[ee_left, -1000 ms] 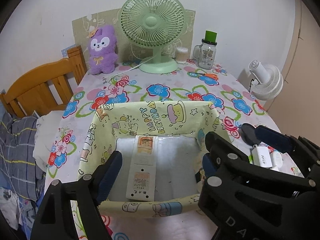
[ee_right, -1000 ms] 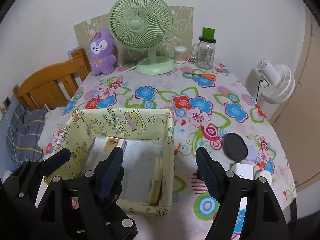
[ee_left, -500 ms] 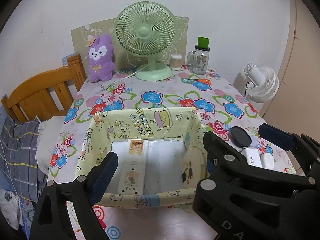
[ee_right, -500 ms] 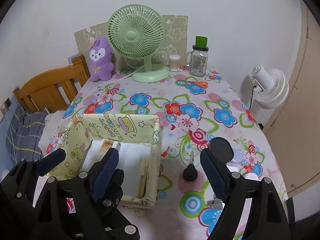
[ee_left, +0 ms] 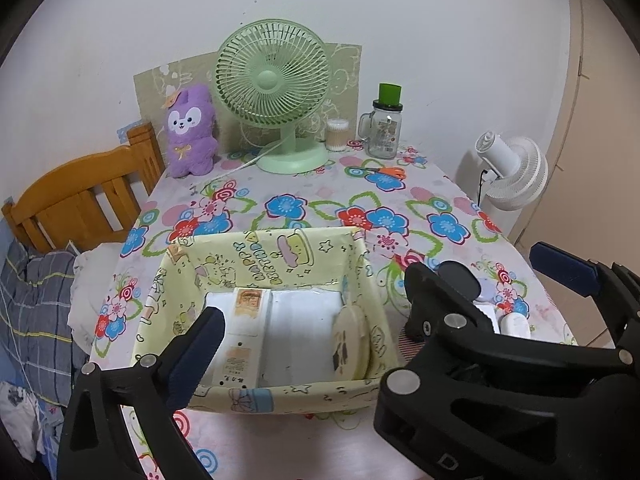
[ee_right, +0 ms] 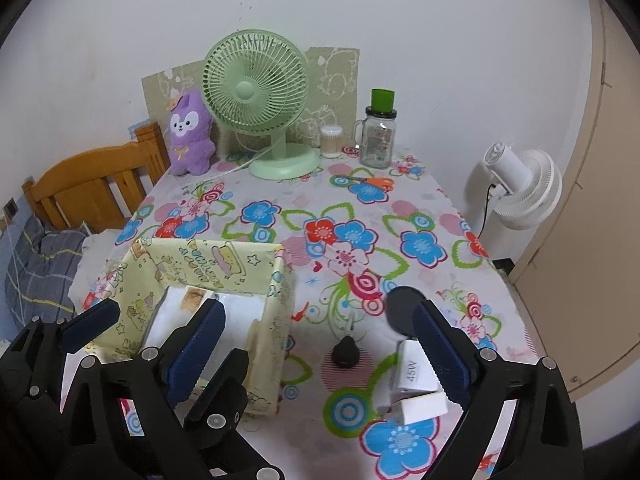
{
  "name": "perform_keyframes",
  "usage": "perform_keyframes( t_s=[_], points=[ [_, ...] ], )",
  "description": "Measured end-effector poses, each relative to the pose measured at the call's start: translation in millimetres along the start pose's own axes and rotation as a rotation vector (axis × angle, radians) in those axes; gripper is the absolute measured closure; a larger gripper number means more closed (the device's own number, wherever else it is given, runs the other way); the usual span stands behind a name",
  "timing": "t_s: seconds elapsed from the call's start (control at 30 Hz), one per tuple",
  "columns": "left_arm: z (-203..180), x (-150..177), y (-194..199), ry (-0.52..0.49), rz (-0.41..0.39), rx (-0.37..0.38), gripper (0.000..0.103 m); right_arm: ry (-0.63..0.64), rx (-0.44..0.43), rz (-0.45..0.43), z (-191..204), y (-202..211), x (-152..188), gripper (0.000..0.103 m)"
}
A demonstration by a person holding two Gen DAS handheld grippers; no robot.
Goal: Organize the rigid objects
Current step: 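Move left gripper to the white wall charger while right moves to the white puck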
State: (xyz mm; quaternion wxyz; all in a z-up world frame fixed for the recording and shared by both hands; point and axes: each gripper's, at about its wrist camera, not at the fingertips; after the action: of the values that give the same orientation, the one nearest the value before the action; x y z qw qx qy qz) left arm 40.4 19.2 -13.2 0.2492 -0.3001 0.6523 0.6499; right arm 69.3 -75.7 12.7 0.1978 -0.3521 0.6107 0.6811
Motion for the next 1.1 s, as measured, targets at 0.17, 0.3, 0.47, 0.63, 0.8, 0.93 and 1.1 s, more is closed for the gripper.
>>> perform_keyframes(
  t_s=[0.17,0.3,0.47,0.63,0.8,0.93,1.1],
  points=[
    [-12.8,-0.8,3.2,-0.01,-0.003,0.004,0.001,0.004,0.011,-0.012,-11.2,5.6,-0.3,0.005],
    [-23.4,-2.7,5.3,-0.014,-0.002,-0.001,0.001,0.001,0.012,-0.008,-20.4,7.5,-0.7,0.005],
    [-33.3,-4.2,6.5,-0.005,-0.011,0.009,0.001,0.013,0.02,-0.017,-31.1,11.8,-2.1,0.005],
    [-43.3,-5.2,7.7,-0.007,-0.02,0.012,0.001,0.017,0.012,-0.032,-41.7,15.3,-2.0,0.005],
    [-53.3,-5.5,8.5,-0.007,-0.029,0.011,0.001,0.017,-0.005,-0.04,-51.2,16.4,-1.0,0.005],
    [-61.5,-4.8,7.4,-0.009,-0.033,0.015,0.001,0.022,0.004,-0.051,-58.5,17.9,0.2,0.005],
    [-72.4,-3.0,5.5,-0.012,-0.037,0.027,0.001,0.021,0.008,-0.059,-68.7,18.0,2.4,0.005]
  ],
)
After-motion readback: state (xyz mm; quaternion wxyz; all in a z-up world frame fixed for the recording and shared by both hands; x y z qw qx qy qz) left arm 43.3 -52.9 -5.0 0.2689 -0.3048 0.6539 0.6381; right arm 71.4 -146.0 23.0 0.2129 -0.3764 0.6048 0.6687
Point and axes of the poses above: each gripper's, at about its wrist camera, not at the fingertips, and y roughly against the way its jaws point, z to its left, x to its underside, and after that the axes turned 1 degree about y, right-handed
